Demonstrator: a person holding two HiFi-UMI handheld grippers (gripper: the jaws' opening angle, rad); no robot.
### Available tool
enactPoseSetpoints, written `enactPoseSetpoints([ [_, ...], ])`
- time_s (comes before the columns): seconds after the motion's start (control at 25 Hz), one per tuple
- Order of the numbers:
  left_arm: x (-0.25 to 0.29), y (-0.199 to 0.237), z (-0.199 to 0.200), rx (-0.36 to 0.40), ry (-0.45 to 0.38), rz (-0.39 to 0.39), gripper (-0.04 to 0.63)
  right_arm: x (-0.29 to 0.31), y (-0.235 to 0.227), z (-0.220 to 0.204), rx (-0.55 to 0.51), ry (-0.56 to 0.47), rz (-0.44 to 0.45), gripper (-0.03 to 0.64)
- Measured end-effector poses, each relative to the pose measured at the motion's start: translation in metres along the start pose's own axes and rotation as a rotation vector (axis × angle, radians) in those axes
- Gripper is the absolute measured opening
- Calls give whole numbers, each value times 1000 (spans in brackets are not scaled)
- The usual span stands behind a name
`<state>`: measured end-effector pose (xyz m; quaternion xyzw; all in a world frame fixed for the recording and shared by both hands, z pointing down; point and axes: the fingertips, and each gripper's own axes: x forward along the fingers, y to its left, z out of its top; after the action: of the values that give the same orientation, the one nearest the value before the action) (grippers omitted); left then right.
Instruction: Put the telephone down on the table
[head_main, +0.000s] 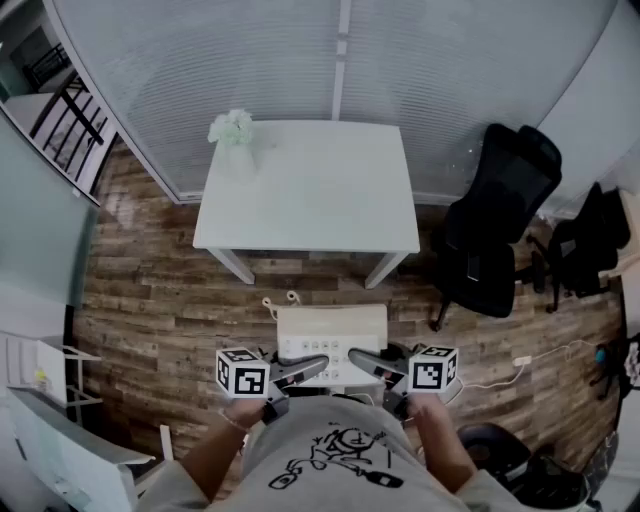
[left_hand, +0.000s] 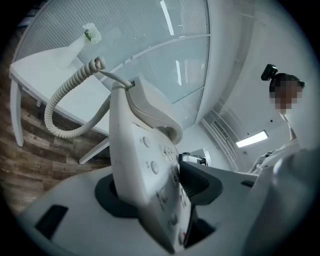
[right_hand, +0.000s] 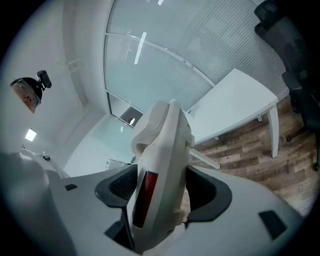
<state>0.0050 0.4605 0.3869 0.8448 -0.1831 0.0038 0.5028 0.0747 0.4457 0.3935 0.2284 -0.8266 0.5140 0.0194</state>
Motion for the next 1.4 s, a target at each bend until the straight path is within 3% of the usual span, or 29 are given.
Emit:
enactPoseSetpoints([
  [1.4, -37, 59, 85, 5, 53, -34, 249, 89, -4, 56, 11, -56, -35, 308],
])
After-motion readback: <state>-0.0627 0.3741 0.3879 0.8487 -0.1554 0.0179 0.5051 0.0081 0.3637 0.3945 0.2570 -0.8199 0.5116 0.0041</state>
